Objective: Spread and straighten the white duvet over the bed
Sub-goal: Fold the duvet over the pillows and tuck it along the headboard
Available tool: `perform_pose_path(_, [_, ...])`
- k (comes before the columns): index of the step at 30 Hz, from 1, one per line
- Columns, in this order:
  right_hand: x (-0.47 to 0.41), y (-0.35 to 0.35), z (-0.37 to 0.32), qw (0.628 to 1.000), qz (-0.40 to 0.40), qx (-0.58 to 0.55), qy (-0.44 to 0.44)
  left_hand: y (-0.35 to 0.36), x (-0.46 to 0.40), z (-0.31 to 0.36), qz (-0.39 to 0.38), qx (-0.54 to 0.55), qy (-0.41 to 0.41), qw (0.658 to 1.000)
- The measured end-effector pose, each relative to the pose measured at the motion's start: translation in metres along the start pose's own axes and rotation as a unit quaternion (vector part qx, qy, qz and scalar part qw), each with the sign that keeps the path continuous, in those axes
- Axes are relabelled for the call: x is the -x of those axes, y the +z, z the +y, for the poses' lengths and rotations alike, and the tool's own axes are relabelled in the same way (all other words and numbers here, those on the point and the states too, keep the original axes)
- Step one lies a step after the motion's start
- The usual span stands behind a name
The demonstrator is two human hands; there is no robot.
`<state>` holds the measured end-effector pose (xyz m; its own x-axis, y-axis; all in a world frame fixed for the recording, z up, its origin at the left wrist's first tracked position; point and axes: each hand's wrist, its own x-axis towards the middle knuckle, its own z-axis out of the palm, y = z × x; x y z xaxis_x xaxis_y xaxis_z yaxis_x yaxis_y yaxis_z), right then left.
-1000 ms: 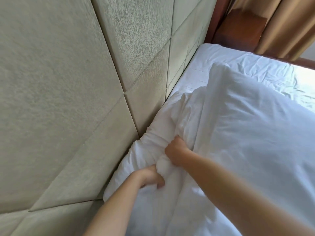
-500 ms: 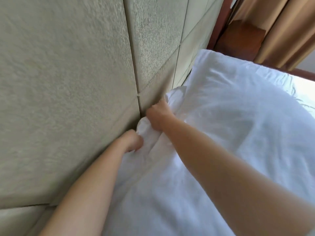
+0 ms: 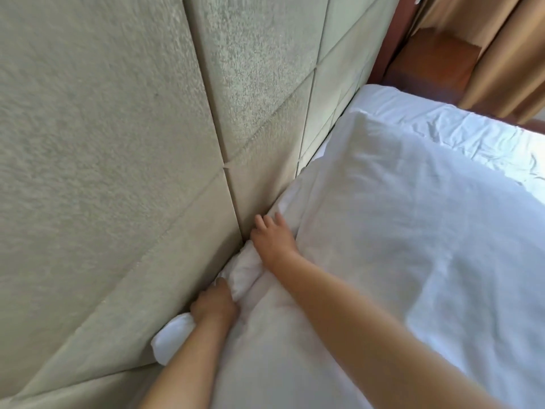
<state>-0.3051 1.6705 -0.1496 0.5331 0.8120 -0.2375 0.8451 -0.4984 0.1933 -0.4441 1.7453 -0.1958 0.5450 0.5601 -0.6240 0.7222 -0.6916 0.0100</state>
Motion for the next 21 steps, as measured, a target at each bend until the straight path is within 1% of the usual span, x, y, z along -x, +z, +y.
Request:
perform_pose_path(2, [0.012,-0.019,0.015,0.999,-0.007,-0.038,0.028,-0.012,0.009,0.003,0.007,-0.009,0.008,1.000])
perform_pose_path(3, [0.020,-0.030,0.023,0.997,0.003,-0.062,0.038,-0.019,0.014,0.003,0.007,-0.014,0.011,1.000])
perform_pose_path(6, [0.057,-0.058,0.049,0.991,0.071,-0.088,0.075,-0.045,0.035,0.006,0.020,-0.007,0.018,1.000])
perform_pose_path(8, [0.088,-0.071,0.070,0.984,0.095,-0.104,0.113,-0.062,0.054,0.013,0.040,0.046,0.041,0.997])
perform_pose_path(10, [0.122,-0.080,0.089,0.973,0.099,-0.138,0.159,-0.076,0.084,0.032,0.054,0.155,0.076,0.984])
perform_pose_path(12, [0.155,-0.084,0.101,0.963,0.109,-0.168,0.181,-0.084,0.122,0.057,0.041,0.234,0.101,0.966])
perform_pose_path(13, [0.171,-0.085,0.105,0.959,0.118,-0.177,0.187,-0.085,0.137,0.069,0.033,0.248,0.114,0.962])
perform_pose_path(15, [0.203,-0.085,0.110,0.951,0.143,-0.191,0.197,-0.084,0.162,0.087,0.041,0.223,0.124,0.966])
perform_pose_path(18, [0.253,-0.078,0.118,0.927,0.176,-0.225,0.244,-0.073,0.188,0.104,0.061,0.102,0.129,0.984])
perform_pose_path(19, [0.271,-0.072,0.121,0.912,0.181,-0.247,0.274,-0.067,0.195,0.109,0.067,0.070,0.130,0.987])
perform_pose_path(21, [0.306,-0.058,0.126,0.870,0.173,-0.298,0.352,-0.054,0.203,0.117,0.077,0.062,0.120,0.988])
